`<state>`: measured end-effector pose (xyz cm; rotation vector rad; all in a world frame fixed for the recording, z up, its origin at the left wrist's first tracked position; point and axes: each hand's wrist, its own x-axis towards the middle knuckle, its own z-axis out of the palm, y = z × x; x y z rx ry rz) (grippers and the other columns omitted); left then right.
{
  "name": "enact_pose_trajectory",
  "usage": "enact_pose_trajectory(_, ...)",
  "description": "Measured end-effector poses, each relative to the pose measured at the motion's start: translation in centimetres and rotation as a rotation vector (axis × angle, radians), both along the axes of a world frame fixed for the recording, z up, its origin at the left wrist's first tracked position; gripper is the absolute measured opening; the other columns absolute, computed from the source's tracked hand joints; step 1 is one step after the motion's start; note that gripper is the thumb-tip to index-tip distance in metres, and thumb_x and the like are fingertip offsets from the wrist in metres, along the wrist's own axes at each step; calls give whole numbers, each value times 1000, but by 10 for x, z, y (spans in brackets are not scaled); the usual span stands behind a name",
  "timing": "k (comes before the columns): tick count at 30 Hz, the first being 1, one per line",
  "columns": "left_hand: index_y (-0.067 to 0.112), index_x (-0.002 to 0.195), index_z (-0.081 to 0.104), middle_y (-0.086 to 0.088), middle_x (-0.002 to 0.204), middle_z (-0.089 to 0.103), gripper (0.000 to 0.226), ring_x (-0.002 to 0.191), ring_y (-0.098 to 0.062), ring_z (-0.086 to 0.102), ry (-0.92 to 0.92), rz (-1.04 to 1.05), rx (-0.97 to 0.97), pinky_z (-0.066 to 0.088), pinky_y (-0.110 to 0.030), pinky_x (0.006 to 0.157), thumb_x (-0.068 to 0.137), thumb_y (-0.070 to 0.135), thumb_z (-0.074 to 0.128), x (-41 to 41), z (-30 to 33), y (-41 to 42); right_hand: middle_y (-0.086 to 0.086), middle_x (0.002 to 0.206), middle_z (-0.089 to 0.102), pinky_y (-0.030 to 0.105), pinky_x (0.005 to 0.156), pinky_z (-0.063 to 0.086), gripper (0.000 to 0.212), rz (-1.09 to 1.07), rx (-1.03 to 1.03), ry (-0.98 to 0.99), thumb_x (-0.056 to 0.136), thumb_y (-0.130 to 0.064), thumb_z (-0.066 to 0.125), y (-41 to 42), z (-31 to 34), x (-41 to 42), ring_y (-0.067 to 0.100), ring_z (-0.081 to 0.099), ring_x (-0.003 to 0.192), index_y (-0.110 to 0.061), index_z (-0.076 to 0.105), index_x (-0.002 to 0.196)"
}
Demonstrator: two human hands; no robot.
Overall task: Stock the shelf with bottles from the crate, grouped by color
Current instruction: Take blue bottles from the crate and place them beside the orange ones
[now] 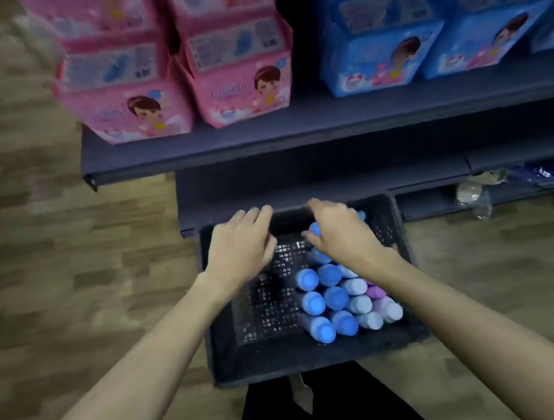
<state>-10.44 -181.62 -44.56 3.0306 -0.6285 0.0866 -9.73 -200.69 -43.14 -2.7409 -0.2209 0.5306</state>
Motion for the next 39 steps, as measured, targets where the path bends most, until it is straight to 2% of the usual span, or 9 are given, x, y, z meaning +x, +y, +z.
enact_pose_trajectory(5, 12, 97, 59, -2, 75, 59, 28, 67, -22, 58, 172, -5, -21, 34, -28, 42, 75, 29, 62, -21, -61, -14, 14, 103, 63, 40, 70, 49, 35, -38, -35, 186, 91, -30, 64, -11, -77, -23, 37, 62, 94, -8, 51, 114)
enact_pose_trajectory(7, 13, 96, 59, -2, 81, 61, 26, 71, -25, 61, 279, 37, -7, 37, -29, 45, 77, 29, 64, -32, -82, -16, 15, 108, 63, 40, 70, 50, 39, -54, -42, 257, 90, -30, 65, -14, -108, -33, 37, 62, 97, -8, 50, 119)
enact_pose_trajectory(12, 18, 122, 52, -1, 109, 60, 35, 96, -24, 60, 467, 155, 37, 42, -33, 60, 91, 32, 47, -63, -110, -10, 15, 110, 59, 35, 65, 39, 30, -32, -87, 382, 90, -27, 62, -9, -163, -57, 35, 60, 97, -11, 49, 112)
enact_pose_trajectory(17, 16, 121, 51, -2, 114, 58, 32, 91, -24, 62, 545, 220, -6, 49, -33, 66, 93, 30, 46, -83, -114, -10, 16, 120, 59, 38, 72, 46, 54, -63, -112, 467, 94, -29, 60, 0, -189, -69, 36, 60, 106, -7, 37, 138)
enact_pose_trajectory(21, 17, 120, 50, -1, 112, 57, 31, 93, -23, 60, 591, 240, -14, 47, -33, 71, 93, 30, 45, -92, -127, -15, 16, 128, 54, 38, 76, 46, 65, -96, -109, 457, 97, -30, 56, 6, -204, -71, 37, 58, 110, -11, 23, 150)
enact_pose_trajectory(27, 18, 128, 47, -1, 116, 58, 38, 104, -22, 56, 599, 205, -17, 45, -33, 90, 92, 29, 47, -97, -151, -11, 17, 129, 54, 32, 69, 38, 44, -54, -210, 345, 101, -15, 47, 20, -220, -62, 33, 60, 109, -7, 35, 142)
enact_pose_trajectory(30, 18, 128, 47, -3, 116, 58, 39, 105, -23, 57, 609, 212, -29, 45, -34, 91, 91, 29, 49, -99, -158, -9, 18, 128, 54, 34, 71, 42, 49, -47, -234, 310, 100, -8, 46, 24, -227, -57, 33, 62, 105, -9, 31, 146)
enact_pose_trajectory(33, 17, 128, 48, -3, 116, 59, 39, 106, -23, 57, 610, 211, -37, 47, -36, 93, 91, 29, 49, -103, -164, -6, 19, 123, 57, 35, 67, 40, 54, -92, -162, 319, 97, -7, 49, 28, -236, -49, 35, 63, 100, -17, 30, 148)
enact_pose_trajectory(39, 16, 125, 51, -3, 110, 61, 38, 101, -23, 58, 603, 229, -47, 47, -35, 90, 89, 27, 51, -111, -177, -1, 10, 112, 63, 38, 76, 51, 52, -267, 171, 351, 78, -20, 75, 42, -254, -52, 33, 61, 101, -16, 47, 122)
